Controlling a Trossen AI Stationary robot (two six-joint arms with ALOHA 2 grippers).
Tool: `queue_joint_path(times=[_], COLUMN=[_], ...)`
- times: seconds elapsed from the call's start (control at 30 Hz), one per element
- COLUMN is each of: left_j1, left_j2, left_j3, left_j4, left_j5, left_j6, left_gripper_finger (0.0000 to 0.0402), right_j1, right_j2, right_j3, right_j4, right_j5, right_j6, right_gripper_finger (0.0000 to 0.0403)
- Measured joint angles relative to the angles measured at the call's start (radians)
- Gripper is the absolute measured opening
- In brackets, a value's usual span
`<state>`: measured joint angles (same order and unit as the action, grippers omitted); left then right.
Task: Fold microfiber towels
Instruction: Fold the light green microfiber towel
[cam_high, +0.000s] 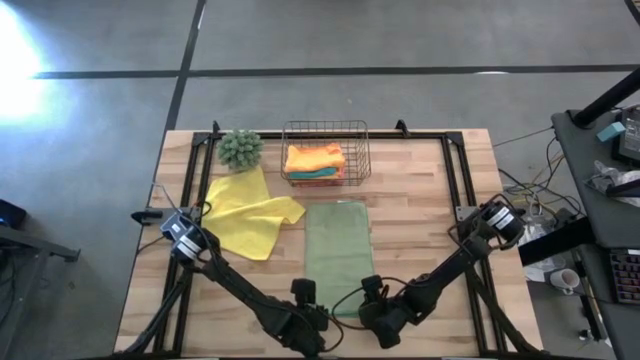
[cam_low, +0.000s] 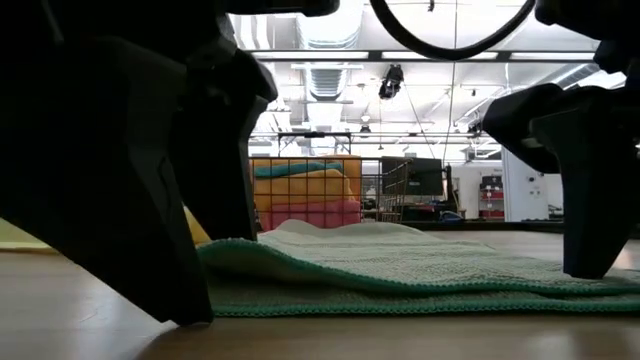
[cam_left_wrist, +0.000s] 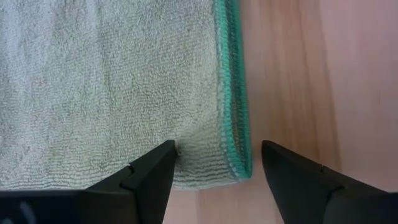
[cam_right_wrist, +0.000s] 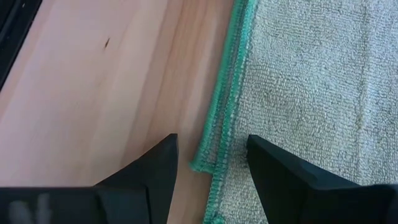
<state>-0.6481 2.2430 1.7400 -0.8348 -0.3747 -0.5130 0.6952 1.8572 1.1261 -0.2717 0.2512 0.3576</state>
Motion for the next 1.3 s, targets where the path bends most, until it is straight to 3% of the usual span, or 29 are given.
queue_joint_path(times=[0.27,0.57,0.8,1.0,1.3], left_j1=[0.023,0.028,0.03,0.035,0.021], left_j2=[-0.003,0.001,0.001,-0.005,-0.018], left_j3=[-0.042,-0.045,-0.033,0.028,0.14], left_j4=[0.048,0.093,0.085,0.086,0.08], left_j5=[0.0,0.002,0.001,0.094,0.172], left_j6=[0.0,0.027,0.029,0.02,-0.087], left_gripper_finger=[0.0211,0.0119,0.0054,0.002,0.0015], right_j1=[-0.045,-0.097,-0.098,-0.067,0.064], right_j2=[0.0,0.001,-0.005,-0.065,-0.119], right_j3=[0.0,-0.013,-0.004,0.038,0.19], right_j4=[-0.007,-0.02,-0.033,-0.169,-0.331], right_j5=[-0.026,-0.048,-0.076,-0.087,-0.087], right_j6=[0.003,0.036,0.035,0.063,0.237], right_gripper_finger=[0.0167,0.0098,0.0016,0.001,0.0009])
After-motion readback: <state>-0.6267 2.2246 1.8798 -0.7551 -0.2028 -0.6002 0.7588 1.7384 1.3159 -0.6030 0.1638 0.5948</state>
